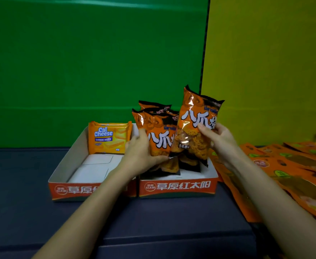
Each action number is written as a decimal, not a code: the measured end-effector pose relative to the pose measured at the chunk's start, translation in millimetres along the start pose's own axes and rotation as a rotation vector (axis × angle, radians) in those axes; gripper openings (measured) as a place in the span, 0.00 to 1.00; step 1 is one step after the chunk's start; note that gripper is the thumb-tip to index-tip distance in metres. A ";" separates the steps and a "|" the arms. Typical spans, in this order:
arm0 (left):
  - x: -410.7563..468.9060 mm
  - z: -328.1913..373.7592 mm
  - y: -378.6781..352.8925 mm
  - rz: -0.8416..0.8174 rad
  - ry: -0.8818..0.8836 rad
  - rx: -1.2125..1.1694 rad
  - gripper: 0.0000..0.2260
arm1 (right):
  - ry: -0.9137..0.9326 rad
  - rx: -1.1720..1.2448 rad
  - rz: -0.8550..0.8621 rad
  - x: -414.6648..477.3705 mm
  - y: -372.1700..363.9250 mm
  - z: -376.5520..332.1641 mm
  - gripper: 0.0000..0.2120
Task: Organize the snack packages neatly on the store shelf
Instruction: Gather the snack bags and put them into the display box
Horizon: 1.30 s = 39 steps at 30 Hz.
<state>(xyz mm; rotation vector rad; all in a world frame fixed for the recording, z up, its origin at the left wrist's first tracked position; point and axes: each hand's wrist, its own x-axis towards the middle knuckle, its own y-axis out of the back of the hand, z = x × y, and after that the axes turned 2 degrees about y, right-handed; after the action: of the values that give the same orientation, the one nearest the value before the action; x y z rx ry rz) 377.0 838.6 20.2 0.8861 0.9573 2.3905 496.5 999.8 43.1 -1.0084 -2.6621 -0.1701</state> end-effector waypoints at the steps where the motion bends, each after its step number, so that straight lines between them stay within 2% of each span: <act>1: 1.5 -3.9 2.6 0.002 0.026 0.032 0.39 | 0.005 -0.073 -0.013 -1.2 0.1 2.7 0.32; 5: 5.0 -14.2 10.1 -0.040 0.061 -0.001 0.46 | 0.046 -0.362 -0.048 -6.9 -2.0 14.3 0.41; 7: 4.9 -15.3 11.4 -0.040 0.057 0.003 0.49 | 0.087 -0.427 -0.051 -7.6 -0.3 15.8 0.38; 10: 3.5 -14.7 11.5 -0.012 0.038 0.036 0.46 | 0.110 -0.560 -0.086 -9.8 6.9 16.0 0.35; 13: 1.9 -14.1 11.3 0.004 0.035 0.092 0.49 | 0.119 -0.682 -0.111 -11.8 6.8 15.1 0.30; 16: -0.6 -15.1 10.6 0.021 0.009 0.109 0.48 | 0.145 -0.913 -0.052 -11.6 1.2 14.6 0.33; 19: -5.9 -14.2 11.2 0.055 -0.017 0.170 0.48 | 0.178 -1.025 0.085 -13.7 -3.8 16.4 0.41; 21: -11.1 -14.6 13.7 0.098 -0.029 0.239 0.44 | 0.276 -1.022 0.201 -18.1 -6.6 15.8 0.41; 24: -21.4 -20.6 23.0 0.203 -0.094 0.358 0.29 | 0.486 -1.049 0.251 -26.2 -14.4 11.8 0.32; 28: -38.3 -35.2 47.3 0.331 -0.138 0.449 0.18 | 0.628 -1.031 0.144 -34.4 -41.3 5.6 0.21; 32: -60.0 -59.9 85.0 0.408 -0.096 0.496 0.12 | 0.735 -0.973 -0.109 -48.9 -90.8 -7.4 0.17; 36: -91.7 -99.8 129.0 0.409 0.036 0.605 0.14 | 0.817 -0.932 -0.300 -69.4 -154.9 -15.9 0.20; 39: -121.0 -135.1 166.1 0.409 0.135 0.660 0.14 | 0.821 -0.903 -0.467 -85.4 -209.0 -17.8 0.18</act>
<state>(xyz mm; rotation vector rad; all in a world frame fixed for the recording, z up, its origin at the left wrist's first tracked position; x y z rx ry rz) 347.1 594.6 15.6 1.2553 1.8329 2.5080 422.7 785.9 32.0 -0.3048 -1.9295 -1.5860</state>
